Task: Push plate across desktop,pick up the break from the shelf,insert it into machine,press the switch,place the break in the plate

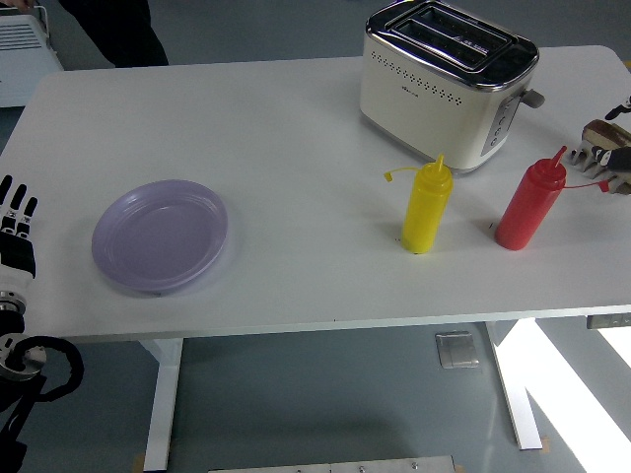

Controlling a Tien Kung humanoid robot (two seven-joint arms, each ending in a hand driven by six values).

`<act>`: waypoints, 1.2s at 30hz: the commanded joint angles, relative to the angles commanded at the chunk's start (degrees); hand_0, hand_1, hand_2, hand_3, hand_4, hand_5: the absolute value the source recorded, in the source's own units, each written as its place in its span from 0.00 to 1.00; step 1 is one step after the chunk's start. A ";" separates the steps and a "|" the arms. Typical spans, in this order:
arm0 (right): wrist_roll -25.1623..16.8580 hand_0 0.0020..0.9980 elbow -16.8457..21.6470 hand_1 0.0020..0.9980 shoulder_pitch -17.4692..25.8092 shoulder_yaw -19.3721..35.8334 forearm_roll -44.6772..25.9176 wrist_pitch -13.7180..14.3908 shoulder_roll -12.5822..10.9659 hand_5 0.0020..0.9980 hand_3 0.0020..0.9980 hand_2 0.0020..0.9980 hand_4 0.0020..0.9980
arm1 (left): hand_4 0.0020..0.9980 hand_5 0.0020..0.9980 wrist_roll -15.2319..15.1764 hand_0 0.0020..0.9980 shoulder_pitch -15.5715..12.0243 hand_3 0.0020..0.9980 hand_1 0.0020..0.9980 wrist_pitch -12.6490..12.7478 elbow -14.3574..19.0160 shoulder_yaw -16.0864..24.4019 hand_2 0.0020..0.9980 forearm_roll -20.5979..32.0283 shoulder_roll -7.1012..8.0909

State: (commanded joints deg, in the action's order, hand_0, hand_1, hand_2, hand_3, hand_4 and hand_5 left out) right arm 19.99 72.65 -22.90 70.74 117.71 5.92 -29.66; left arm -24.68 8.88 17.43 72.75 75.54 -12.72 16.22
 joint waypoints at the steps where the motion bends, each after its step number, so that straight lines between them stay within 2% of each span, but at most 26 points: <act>1: -0.02 0.76 -0.19 0.75 -0.03 -0.05 0.00 0.05 0.03 0.19 0.80 0.78 0.80 | 0.71 1.00 0.06 0.88 0.08 0.74 0.81 -0.09 -0.19 -0.02 0.77 0.02 -0.02; 11: -0.54 0.75 -2.98 0.75 -0.49 -0.60 -0.22 1.59 0.76 0.20 0.80 0.77 0.80 | 0.73 1.00 0.47 0.86 1.80 0.73 0.80 -1.63 -3.81 -1.41 0.76 1.41 -0.68; 20: -0.82 0.74 -5.18 0.73 -0.98 -1.87 -1.29 4.67 1.30 0.20 0.79 0.75 0.79 | 0.72 1.00 0.42 0.85 3.80 0.72 0.80 -3.05 -6.77 -4.98 0.75 4.40 -1.75; 21: -0.83 0.68 -5.31 0.69 -1.01 -1.99 -1.41 5.09 1.35 0.15 0.73 0.70 0.73 | 0.72 1.00 0.41 0.85 4.00 0.71 0.79 -3.13 -6.95 -5.47 0.75 4.65 -1.86; 26: -0.69 0.68 -5.78 0.69 -1.38 -2.64 -2.09 7.15 1.46 0.15 0.73 0.70 0.73 | 0.72 1.00 0.34 0.85 4.99 0.71 0.79 -3.36 -7.32 -7.84 0.75 5.44 -2.35; 27: -0.67 0.65 -5.86 0.66 -1.47 -2.76 -2.26 7.58 1.49 0.12 0.68 0.66 0.63 | 0.72 1.00 0.34 0.84 5.18 0.71 0.79 -3.40 -7.38 -8.31 0.75 5.57 -2.42; 36: -0.21 0.63 -6.48 0.65 -1.95 -3.95 -3.02 9.35 1.66 0.10 0.67 0.64 0.61 | 0.72 1.00 0.58 0.84 6.35 0.71 0.79 -3.75 -7.88 -12.23 0.74 6.71 -2.79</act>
State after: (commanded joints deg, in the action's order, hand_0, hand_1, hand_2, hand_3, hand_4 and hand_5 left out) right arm 19.77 66.17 -24.85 66.79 114.69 15.26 -28.00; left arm -24.10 15.22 13.68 64.87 63.30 -6.01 13.43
